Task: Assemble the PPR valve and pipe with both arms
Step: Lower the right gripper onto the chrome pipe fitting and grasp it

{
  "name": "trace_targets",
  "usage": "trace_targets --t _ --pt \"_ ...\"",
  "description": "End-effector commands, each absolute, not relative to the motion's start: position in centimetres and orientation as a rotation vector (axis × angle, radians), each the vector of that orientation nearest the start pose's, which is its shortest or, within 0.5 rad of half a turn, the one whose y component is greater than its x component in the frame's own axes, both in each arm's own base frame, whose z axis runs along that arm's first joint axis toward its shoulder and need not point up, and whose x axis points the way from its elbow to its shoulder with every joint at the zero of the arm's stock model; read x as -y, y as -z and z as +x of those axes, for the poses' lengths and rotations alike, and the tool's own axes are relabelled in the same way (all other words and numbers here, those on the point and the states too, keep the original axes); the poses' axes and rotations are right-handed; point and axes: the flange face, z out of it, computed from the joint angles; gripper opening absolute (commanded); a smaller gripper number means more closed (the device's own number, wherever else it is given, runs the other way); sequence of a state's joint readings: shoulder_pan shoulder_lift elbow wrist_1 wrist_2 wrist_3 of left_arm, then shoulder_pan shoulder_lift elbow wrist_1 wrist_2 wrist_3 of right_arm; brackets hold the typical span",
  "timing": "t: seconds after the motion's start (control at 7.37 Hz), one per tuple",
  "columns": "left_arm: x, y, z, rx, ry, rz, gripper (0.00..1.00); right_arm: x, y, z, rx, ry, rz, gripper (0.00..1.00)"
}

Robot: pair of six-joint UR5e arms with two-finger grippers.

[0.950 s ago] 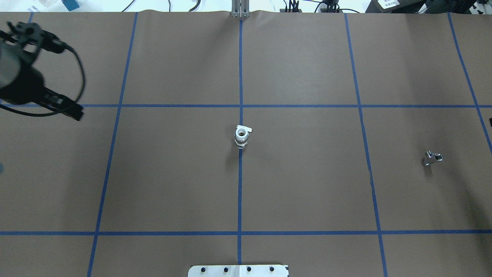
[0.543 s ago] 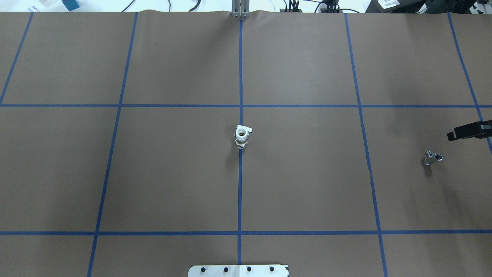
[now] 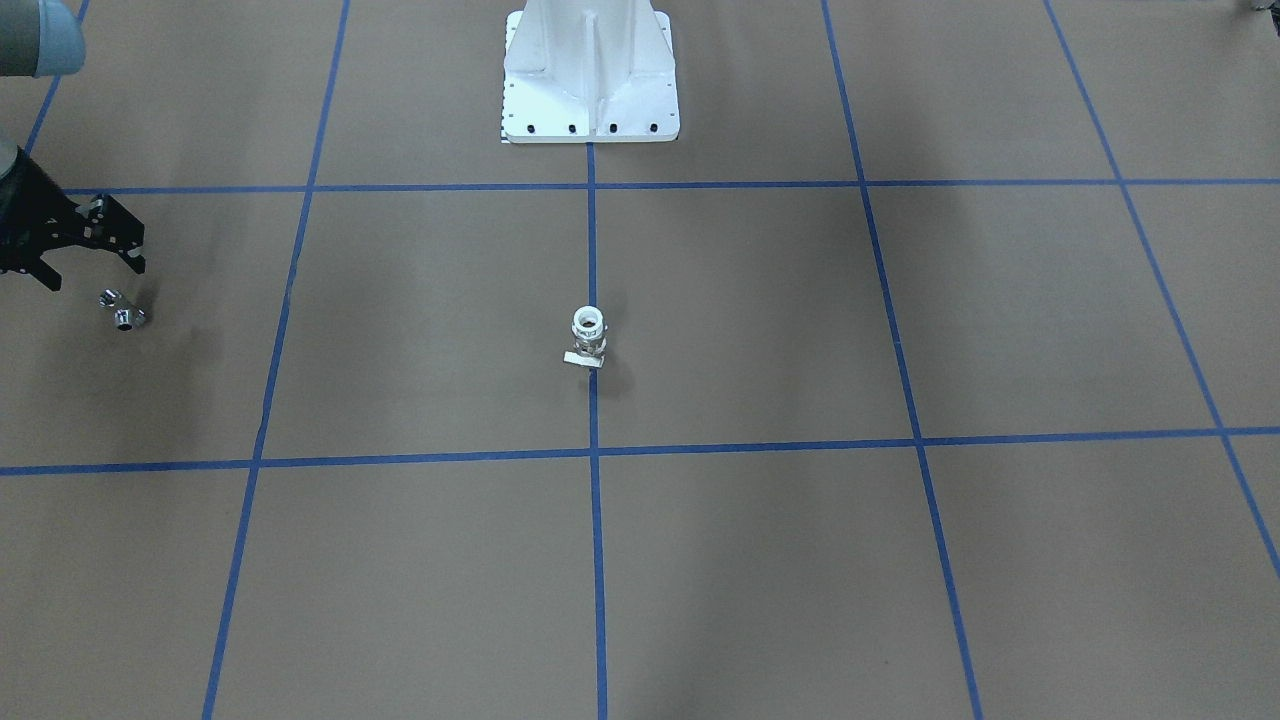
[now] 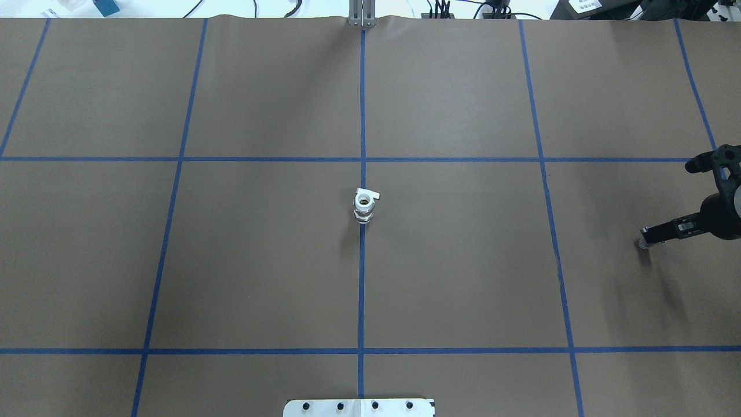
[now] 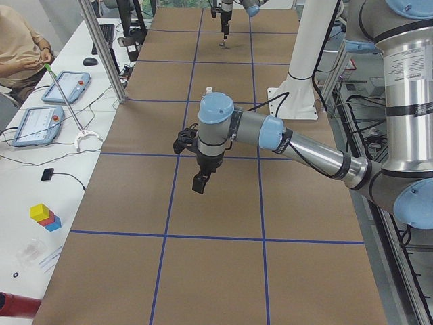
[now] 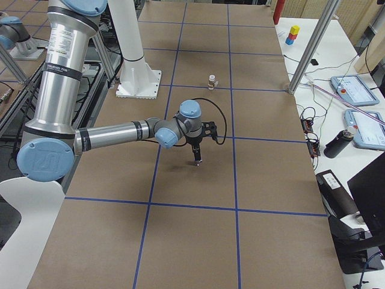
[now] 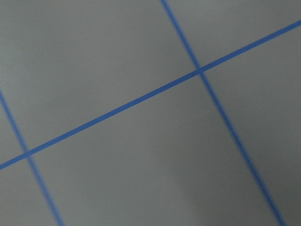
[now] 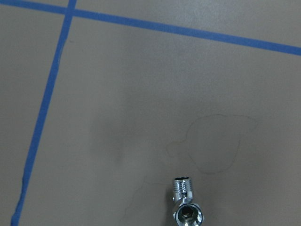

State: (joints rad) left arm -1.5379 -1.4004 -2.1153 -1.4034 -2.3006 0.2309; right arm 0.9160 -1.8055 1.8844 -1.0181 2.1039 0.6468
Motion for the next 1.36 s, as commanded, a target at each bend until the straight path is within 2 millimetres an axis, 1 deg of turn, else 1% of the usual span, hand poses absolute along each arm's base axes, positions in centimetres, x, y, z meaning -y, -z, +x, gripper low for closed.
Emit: trace_targets --t 0.0,0.14,0.27,0.41,0.54,0.68,0.81,0.95,1.22 --pt "40.6 -49.1 -5.5 -0.707 -0.324 0.271 1.0 38.7 -58.4 -19.7 0.783 0.19 0.19 0.97" --pt "40.6 -49.1 -5.5 -0.707 -0.323 0.27 1.0 38.8 -58.5 -19.9 0.78 0.186 0.188 0.82" --pt "40.6 -49.1 -5.5 -0.707 -0.324 0.271 1.0 39.4 -58.2 -20.4 0.787 0.186 0.192 0.77" --pt "40.6 -49.1 -5.5 -0.707 -0.323 0.27 1.0 40.1 -57.9 -21.0 0.791 0.189 0.198 0.77" --pt "40.6 -49.2 -5.5 -0.707 -0.321 0.268 1.0 40.4 -58.1 -21.4 0.791 0.192 0.197 0.77" --pt "40.6 -49.2 -5.5 -0.708 -0.32 0.267 1.0 40.4 -58.2 -21.4 0.79 0.191 0.196 0.76" --pt "40.6 -49.2 -5.5 -0.707 -0.32 0.269 1.0 40.4 -58.2 -21.4 0.79 0.193 0.196 0.74" --pt "40.6 -49.2 -5.5 -0.708 -0.319 0.268 1.0 40.3 -58.4 -21.2 0.788 0.19 0.192 0.69" --pt "40.6 -49.2 -5.6 -0.707 -0.317 0.269 1.0 40.1 -58.6 -21.1 0.785 0.19 0.189 0.69"
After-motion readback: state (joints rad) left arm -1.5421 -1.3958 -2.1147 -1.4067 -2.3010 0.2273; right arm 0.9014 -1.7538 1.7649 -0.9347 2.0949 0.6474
